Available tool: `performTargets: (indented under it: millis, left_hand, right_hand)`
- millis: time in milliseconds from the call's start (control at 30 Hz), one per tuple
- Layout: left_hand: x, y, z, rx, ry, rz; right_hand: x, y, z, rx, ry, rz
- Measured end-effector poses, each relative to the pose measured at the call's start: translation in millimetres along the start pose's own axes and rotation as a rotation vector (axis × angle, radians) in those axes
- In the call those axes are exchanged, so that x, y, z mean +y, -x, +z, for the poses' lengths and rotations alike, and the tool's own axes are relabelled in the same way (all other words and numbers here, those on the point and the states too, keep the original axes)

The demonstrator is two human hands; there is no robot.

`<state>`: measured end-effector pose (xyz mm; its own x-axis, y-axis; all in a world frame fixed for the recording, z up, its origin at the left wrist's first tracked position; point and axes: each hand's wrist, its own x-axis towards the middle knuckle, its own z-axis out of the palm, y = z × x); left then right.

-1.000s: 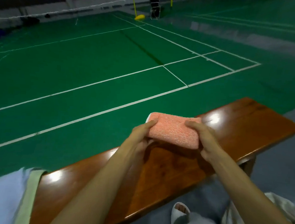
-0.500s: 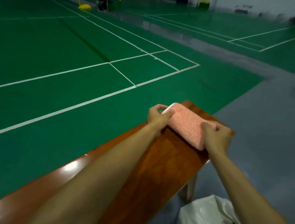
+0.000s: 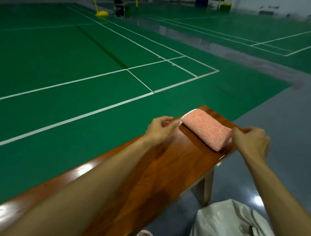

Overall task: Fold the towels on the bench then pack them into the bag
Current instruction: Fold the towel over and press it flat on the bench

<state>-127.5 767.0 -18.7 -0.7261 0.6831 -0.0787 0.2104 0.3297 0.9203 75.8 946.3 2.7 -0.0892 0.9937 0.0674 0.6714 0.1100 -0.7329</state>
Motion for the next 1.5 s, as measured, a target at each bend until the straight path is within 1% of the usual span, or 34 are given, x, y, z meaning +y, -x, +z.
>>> performTargets:
  millis: [67, 100, 133, 200, 300, 367, 433, 533, 633, 767, 867, 933, 1000, 1067, 1167, 1233, 1300, 1400, 1467, 1500]
  left_hand:
    - [-5.1, 31.4, -29.5, -0.027, -0.027, -0.011]
    - [-7.6, 48.6, -44.5, -0.036, -0.042, -0.021]
    - [-11.2, 66.3, -59.7, -0.033, -0.053, -0.026]
    - [-18.3, 106.1, -92.5, 0.001, -0.12, -0.018]
    - [-37.9, 171.8, -148.1, 0.102, -0.375, -0.006]
    - [-55.5, 219.9, -187.5, 0.168, -0.575, -0.022]
    - [-79.8, 266.5, -228.4, 0.233, -0.756, -0.069]
    - [-114.3, 337.3, -286.7, 0.316, -0.876, -0.163]
    - [-142.7, 400.4, -337.4, 0.383, -0.929, -0.243]
    - [-178.2, 477.4, -394.7, 0.469, -0.942, -0.325]
    - [-208.0, 536.0, -432.4, 0.535, -0.942, -0.385]
    - [-228.9, 574.2, -453.8, 0.607, -0.928, -0.443]
    - [-248.6, 609.1, -469.6, 0.713, -0.904, -0.507]
    - [-263.7, 640.0, -479.5, 0.86, -0.88, -0.569]
    - [-273.3, 671.3, -488.5, 1.121, -0.88, -0.615]
    - [-271.9, 681.4, -491.8, 1.237, -0.826, -0.631]
    - [-269.7, 685.8, -494.0, 1.283, -0.803, -0.63]
    - [-263.9, 683.2, -492.9, 1.363, -0.755, -0.577]
    - [-253.9, 677.5, -490.3, 1.418, -0.682, -0.521]
    - [-248.2, 674.3, -488.6, 1.438, -0.643, -0.475]
  right_hand:
    - [-10.3, 14.6, -15.4, -0.019, 0.025, -0.008]
    - [-15.9, 24.5, -17.3, -0.031, 0.04, -0.045]
    - [-23.8, 38.2, -16.7, -0.045, 0.056, -0.112]
    - [-46.4, 80.3, -4.9, -0.123, 0.09, -0.292]
    - [-84.8, 172.2, 30.0, -0.354, 0.068, -0.629]
    - [-104.7, 243.9, 56.4, -0.564, 0.089, -0.801]
    - [-118.1, 312.1, 78.3, -0.731, 0.129, -0.956]
    - [-131.6, 401.7, 100.4, -0.877, 0.154, -1.157]
    - [-140.2, 477.2, 113.2, -0.994, 0.165, -1.267]
    - [-145.3, 567.5, 128.2, -1.109, 0.128, -1.352]
    - [-147.2, 630.2, 135.2, -1.158, 0.089, -1.389]
    - [-147.2, 667.9, 138.2, -1.17, 0.074, -1.381]
    - [-145.8, 697.2, 140.2, -1.159, 0.039, -1.294]
    - [-144.3, 717.5, 140.4, -1.124, 0.015, -1.135]
    - [-144.8, 734.1, 144.2, -1.065, -0.001, -0.895]
    - [-145.0, 739.8, 145.6, -1.052, -0.015, -0.816]
    - [-143.1, 743.4, 141.9, -1.007, -0.035, -0.822]
    - [-140.1, 744.5, 129.9, -0.876, -0.124, -0.952]
    - [-141.6, 742.4, 121.3, -0.854, -0.205, -1.001]
    - [-143.8, 739.1, 117.1, -0.861, -0.265, -0.994]
